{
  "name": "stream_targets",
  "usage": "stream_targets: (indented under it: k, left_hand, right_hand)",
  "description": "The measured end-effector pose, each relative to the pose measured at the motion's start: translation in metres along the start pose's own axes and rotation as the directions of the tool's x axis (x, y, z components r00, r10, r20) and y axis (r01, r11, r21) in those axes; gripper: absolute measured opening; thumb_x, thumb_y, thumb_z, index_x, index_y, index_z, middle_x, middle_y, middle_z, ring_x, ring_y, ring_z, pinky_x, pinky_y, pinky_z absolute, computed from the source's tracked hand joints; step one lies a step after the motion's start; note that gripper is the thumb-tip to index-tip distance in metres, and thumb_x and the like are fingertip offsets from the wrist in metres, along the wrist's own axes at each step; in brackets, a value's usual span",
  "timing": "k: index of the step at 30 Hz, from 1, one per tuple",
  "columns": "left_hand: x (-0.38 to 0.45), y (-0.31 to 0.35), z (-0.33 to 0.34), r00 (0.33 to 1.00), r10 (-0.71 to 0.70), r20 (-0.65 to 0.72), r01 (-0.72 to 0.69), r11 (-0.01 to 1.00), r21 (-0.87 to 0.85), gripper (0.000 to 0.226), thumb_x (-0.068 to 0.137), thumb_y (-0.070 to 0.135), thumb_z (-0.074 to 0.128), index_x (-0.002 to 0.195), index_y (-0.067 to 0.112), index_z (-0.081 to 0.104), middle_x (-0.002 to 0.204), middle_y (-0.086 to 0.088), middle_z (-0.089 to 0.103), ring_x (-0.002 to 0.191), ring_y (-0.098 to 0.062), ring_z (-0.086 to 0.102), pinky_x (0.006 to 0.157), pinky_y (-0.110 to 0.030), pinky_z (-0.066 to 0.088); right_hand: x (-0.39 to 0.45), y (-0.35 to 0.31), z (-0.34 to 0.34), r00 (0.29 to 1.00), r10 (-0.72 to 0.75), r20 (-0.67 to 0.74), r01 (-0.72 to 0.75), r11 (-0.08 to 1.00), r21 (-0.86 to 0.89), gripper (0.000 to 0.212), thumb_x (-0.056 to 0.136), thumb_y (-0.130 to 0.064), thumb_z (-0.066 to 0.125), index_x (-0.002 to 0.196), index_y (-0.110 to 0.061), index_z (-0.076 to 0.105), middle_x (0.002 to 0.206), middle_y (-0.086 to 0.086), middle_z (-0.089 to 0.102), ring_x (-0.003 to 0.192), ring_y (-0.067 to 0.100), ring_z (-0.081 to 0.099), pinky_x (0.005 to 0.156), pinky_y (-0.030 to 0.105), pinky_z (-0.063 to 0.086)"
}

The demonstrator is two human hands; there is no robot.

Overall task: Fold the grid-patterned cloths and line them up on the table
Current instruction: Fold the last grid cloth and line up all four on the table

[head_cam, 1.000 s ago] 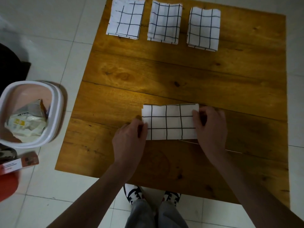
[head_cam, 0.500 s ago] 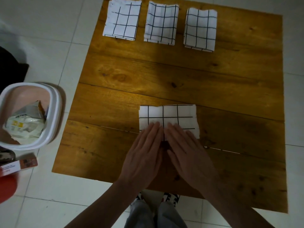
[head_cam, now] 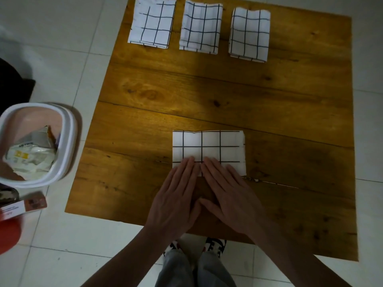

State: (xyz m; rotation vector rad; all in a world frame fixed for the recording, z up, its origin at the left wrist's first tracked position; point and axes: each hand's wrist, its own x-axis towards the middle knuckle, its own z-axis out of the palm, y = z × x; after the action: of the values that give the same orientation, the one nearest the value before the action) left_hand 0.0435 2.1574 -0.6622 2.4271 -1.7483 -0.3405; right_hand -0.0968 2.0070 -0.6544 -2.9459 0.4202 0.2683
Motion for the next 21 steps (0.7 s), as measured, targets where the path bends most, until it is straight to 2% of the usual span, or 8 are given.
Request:
stream_targets:
  k: [6, 13, 21]
  left_hand:
    - [-0.009, -0.011, -0.009, 0.999, -0.025, 0.037, 0.024, 0.999, 0.043, 0.075, 0.108, 0.056, 0.027, 0.164, 0.007, 0.017, 0.173, -0.013, 0.010, 0.161, -0.024, 0.007, 0.128, -0.049, 0.023]
    - [-0.017, -0.025, -0.013, 0.999, -0.017, 0.039, 0.015, 0.999, 0.050, 0.078, 0.107, 0.057, 0.031, 0.164, 0.006, 0.017, 0.173, -0.013, 0.010, 0.161, -0.024, 0.008, 0.126, -0.049, 0.026]
    - [-0.016, -0.016, -0.014, 0.997, -0.068, 0.020, 0.067, 0.997, 0.027, 0.075, 0.109, 0.056, 0.026, 0.164, 0.006, 0.017, 0.173, -0.012, 0.010, 0.161, -0.025, 0.009, 0.125, -0.050, 0.027]
  right_hand:
    - [-0.010, 0.011, -0.005, 0.999, 0.027, 0.044, -0.027, 1.000, 0.001, 0.082, 0.106, -0.068, 0.022, 0.166, -0.013, 0.008, 0.174, 0.006, 0.000, 0.161, 0.019, 0.000, 0.126, 0.045, 0.014]
    - [-0.036, 0.037, -0.006, 0.986, 0.167, 0.024, -0.166, 0.986, -0.010, 0.081, 0.106, -0.066, 0.024, 0.166, -0.013, 0.010, 0.174, 0.005, 0.002, 0.161, 0.018, 0.004, 0.128, 0.049, 0.017]
    - [-0.037, 0.035, -0.005, 0.979, 0.203, -0.005, -0.202, 0.979, 0.024, 0.077, 0.107, -0.065, 0.022, 0.166, -0.016, 0.014, 0.174, 0.003, 0.005, 0.161, 0.017, 0.005, 0.127, 0.053, 0.016]
